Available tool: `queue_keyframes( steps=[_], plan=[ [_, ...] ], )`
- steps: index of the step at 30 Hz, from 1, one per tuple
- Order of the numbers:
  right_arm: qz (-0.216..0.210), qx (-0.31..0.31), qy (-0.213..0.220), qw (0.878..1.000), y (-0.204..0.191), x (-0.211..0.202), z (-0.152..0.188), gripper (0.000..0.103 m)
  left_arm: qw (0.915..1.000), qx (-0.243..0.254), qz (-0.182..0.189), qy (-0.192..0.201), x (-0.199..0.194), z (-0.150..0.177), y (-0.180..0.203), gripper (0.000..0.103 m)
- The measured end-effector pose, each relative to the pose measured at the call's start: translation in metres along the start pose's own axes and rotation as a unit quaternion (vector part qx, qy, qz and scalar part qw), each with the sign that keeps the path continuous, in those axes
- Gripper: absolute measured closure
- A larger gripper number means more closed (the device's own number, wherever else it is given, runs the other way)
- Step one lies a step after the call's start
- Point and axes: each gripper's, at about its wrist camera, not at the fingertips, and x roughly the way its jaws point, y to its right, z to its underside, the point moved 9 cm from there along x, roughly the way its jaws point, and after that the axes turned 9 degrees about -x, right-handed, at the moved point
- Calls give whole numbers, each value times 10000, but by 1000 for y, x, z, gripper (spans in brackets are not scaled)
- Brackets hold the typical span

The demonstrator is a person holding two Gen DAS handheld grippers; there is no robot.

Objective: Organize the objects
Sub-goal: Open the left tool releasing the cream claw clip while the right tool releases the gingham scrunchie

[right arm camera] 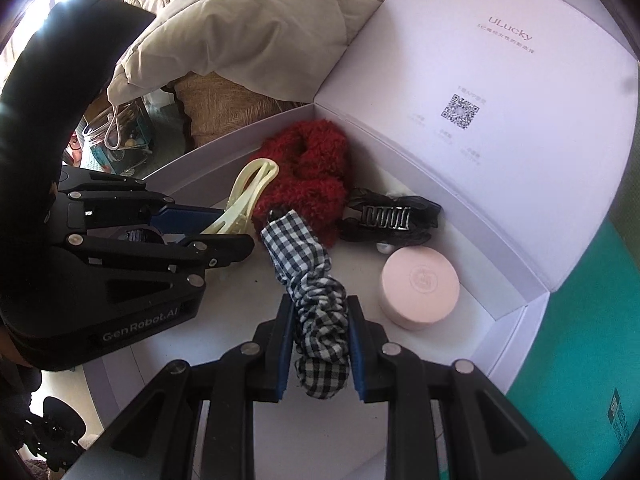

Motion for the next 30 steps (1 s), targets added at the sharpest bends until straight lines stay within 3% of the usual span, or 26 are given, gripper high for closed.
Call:
queue_keyframes(
  steps=[11, 14, 18, 22, 30],
  plan=[
    [103, 49, -217, 9997, 3, 3, 3, 78, 9997, -125, -47, -199, 6, 5, 3, 79],
    [182, 45, -237, 9995, 6, -1, 4, 68, 9996, -155, -55, -208, 3, 6, 4, 74],
    [203, 71, -213, 9995, 10, -11, 6, 67, 9997, -180, -150, -108, -6, 6, 7, 69],
    [259, 71, -224, 9994, 11, -17, 5, 61, 9995, -244, -204, 15, -17, 3, 10, 57],
    [334, 60, -145, 9993, 11, -37, 1, 59, 9991, -297, -268, 159, -43, 2, 19, 56]
  ],
)
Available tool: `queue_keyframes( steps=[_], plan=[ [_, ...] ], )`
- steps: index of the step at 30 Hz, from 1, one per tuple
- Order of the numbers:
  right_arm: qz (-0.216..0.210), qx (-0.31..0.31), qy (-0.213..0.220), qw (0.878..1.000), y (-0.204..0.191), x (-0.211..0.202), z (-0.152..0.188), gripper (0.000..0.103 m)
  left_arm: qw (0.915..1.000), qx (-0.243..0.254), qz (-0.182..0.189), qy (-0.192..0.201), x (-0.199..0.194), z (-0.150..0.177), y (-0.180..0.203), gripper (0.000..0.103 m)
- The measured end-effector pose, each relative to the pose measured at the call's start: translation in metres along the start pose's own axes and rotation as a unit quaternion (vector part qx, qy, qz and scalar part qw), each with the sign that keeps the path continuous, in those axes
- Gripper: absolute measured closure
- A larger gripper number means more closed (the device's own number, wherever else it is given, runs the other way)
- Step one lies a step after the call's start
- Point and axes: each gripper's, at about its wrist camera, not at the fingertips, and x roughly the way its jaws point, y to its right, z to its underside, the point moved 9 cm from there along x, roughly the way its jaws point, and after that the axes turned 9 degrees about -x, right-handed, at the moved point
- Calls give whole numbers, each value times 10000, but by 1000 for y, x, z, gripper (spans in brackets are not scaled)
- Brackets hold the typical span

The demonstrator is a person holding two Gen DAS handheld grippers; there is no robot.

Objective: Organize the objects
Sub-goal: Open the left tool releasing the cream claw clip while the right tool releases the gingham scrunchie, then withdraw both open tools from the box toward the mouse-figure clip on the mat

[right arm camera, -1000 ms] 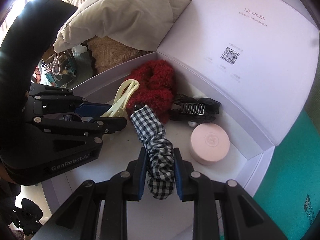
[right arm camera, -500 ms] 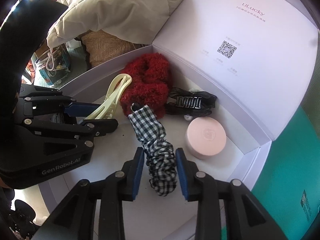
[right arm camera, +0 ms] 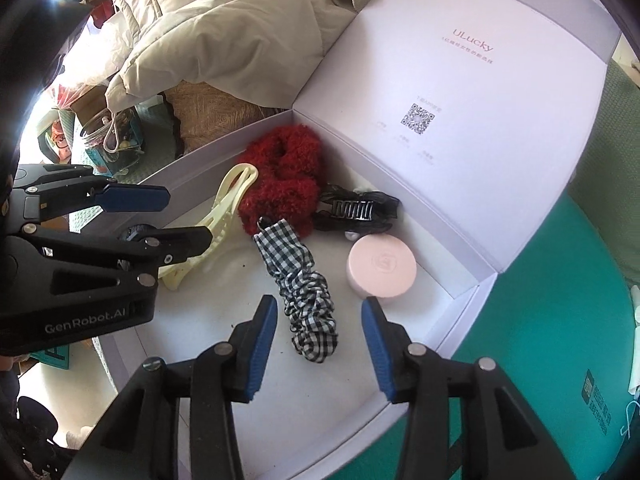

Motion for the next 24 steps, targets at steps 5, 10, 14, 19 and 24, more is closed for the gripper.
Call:
queue_keyframes(
  steps=[5, 10, 14, 19, 24],
  plan=[
    [62, -15, 162, 9998, -2, -21, -7, 59, 9999, -35, 18, 154, -30, 0, -33, 56],
    [155, -12, 356, 9992, 0, -50, -10, 59, 9995, -58, 48, 318, -71, -5, -36, 50],
    [205, 0, 509, 9985, 3, -72, -14, 59, 9989, -92, 75, 447, -93, -7, -27, 49],
    [297, 3, 708, 9970, 5, -100, -17, 59, 9978, -69, 102, 644, -130, -11, -19, 47],
    [403, 7, 883, 9953, 7, -129, -16, 59, 9965, -7, 135, 821, -158, -11, -7, 45]
  ],
)
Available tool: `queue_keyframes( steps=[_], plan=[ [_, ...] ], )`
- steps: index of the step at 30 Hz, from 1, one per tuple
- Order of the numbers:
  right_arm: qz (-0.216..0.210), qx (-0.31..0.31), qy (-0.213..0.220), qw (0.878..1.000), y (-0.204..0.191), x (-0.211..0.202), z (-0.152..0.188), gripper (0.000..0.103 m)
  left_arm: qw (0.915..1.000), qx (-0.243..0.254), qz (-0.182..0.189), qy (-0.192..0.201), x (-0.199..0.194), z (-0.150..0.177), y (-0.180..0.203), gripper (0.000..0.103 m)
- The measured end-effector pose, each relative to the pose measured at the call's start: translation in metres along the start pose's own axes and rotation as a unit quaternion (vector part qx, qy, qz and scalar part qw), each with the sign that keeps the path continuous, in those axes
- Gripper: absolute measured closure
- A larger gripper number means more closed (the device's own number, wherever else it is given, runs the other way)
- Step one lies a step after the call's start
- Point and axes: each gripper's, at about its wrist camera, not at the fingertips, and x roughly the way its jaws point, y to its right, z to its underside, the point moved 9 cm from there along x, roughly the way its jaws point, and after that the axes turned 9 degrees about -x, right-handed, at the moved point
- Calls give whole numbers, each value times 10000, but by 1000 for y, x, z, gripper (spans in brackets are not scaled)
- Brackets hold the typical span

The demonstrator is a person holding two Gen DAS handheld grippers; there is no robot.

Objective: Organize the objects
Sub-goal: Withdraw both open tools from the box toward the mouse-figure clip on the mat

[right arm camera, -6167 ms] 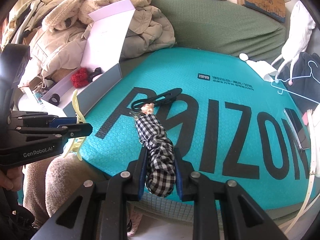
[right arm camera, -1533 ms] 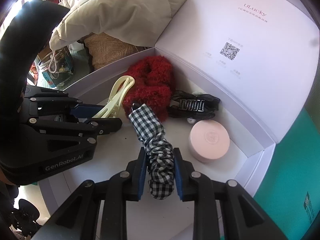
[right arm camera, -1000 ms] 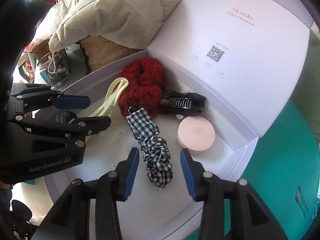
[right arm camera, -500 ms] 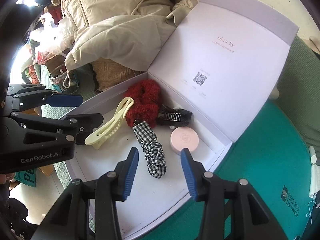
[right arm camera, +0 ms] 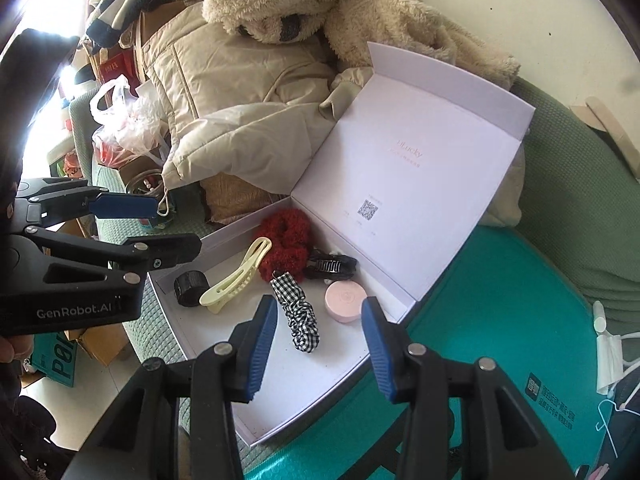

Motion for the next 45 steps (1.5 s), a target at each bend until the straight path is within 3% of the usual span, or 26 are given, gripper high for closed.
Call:
queue_keyframes(
  steps=[15, 24, 45],
  plan=[
    [232, 91, 428, 9988, 5, -79, 11, 59, 9994, 42, -5, 329, -79, 14, 28, 41],
    [412, 173, 576, 9973, 9, -118, 33, 59, 9987, 158, 191, 451, -115, 33, 60, 41],
    [680, 710, 318, 9946, 26, -152, 121, 57, 9974, 444, 563, 24, -110, 104, 124, 41]
  ],
)
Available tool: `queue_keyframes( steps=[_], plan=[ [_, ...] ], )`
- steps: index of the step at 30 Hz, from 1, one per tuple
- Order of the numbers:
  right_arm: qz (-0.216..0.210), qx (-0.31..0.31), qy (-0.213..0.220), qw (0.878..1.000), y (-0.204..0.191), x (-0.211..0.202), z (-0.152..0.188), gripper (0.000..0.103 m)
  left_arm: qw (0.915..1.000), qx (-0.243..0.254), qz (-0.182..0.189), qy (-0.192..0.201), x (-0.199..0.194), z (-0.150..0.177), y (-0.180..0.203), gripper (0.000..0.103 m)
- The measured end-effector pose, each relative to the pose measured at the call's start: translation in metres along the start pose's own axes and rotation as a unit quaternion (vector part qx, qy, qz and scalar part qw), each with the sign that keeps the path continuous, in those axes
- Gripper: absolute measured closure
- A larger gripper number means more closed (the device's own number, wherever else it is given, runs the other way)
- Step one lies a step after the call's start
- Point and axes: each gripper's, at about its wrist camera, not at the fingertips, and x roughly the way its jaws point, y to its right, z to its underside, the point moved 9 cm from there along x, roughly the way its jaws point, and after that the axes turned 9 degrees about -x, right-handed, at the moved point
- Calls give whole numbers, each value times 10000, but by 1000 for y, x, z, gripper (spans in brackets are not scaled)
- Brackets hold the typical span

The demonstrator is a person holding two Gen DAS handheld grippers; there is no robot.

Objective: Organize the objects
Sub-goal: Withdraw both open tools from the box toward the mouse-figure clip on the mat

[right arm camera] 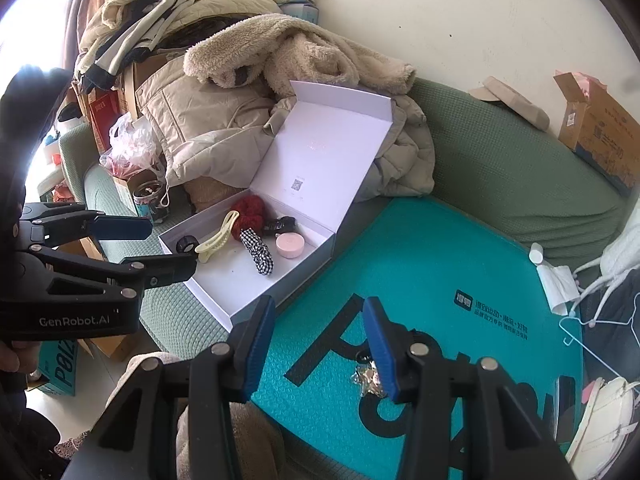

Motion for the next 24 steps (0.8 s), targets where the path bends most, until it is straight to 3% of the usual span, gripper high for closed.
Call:
queue_keyframes(
  steps=[13, 24],
  plan=[
    [106, 566, -349, 9977, 31, 8, 67, 57, 9980, 289, 450, -337, 35, 39, 50, 41],
    [133, 835, -606, 9946, 54, 31, 104, 57, 9945, 495, 643, -668, 76, 56, 78, 41]
  ],
)
